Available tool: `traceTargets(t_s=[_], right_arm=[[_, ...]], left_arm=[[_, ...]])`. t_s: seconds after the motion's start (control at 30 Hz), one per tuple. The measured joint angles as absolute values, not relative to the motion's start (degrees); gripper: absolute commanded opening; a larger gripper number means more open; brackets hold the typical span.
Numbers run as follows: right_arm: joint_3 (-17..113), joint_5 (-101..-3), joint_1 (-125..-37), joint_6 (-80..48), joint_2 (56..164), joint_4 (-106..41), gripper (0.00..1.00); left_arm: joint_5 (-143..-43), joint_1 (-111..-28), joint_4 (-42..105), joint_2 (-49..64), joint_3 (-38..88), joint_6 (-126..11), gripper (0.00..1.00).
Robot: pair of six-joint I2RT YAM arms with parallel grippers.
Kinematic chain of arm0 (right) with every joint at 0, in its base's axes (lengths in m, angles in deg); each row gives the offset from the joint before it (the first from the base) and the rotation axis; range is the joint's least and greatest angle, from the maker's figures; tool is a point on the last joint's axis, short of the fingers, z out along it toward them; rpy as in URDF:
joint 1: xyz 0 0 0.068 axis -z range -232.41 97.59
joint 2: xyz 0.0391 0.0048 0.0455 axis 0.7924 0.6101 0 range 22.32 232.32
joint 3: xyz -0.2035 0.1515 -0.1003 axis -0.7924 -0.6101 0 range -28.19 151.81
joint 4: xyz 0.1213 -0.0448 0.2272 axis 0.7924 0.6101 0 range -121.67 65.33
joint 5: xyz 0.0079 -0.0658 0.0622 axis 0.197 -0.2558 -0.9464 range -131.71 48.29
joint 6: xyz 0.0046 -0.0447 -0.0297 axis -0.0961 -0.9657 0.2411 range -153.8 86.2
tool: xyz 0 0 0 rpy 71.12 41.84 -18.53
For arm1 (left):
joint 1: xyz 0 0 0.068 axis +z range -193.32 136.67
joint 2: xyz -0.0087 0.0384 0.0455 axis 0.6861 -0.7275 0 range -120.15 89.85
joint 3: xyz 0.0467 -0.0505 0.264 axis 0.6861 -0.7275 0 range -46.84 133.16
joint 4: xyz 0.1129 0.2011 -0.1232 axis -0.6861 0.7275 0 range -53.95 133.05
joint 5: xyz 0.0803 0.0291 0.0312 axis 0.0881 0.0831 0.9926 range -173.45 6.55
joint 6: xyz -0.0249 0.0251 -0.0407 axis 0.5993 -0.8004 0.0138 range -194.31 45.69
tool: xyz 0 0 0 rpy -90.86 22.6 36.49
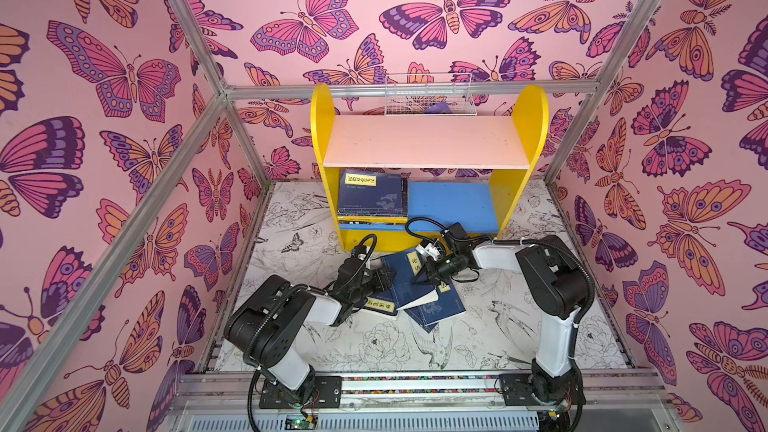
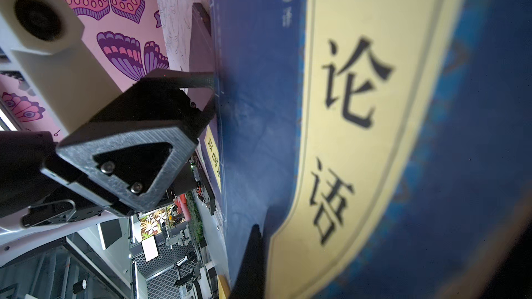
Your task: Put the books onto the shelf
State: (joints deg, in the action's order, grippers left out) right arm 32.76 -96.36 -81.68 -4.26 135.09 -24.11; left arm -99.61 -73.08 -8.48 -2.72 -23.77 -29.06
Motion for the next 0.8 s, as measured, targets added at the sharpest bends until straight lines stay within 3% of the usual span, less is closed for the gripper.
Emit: traceTargets(t_s=[0.3, 0.47, 0.6, 0.73, 0.8], right_arm=[[32.8, -96.1, -81.6, -4.3, 135.0, -23.9, 0.04], [32.8, -96.4, -81.8, -5.2, 135.0, -23.5, 0.04], [32.8, -96.4, -81.8, -5.6, 134.8, -22.9, 0.04], [32.6, -96.4, -81.8, -6.0, 134.2, -22.0, 0.05], [32.1, -96.1, -82.0, -6.4, 133.4, -21.7, 0.1]], left_arm=[[-100.9, -73.6, -10.7, -2.7, -24.4, -29.3, 0.41], [-107.0, -77.0, -12.0, -2.7, -23.5, -30.0, 0.4], [-107.7, -77.1, -10.0, -2.7, -22.5, -31.0, 0.28], [-107.4, -77.1, -6.9, -2.0, -22.2, -32.0, 0.1], [-106.6, -77.5, -4.5, -0.1, -22.2, -32.6, 0.08]])
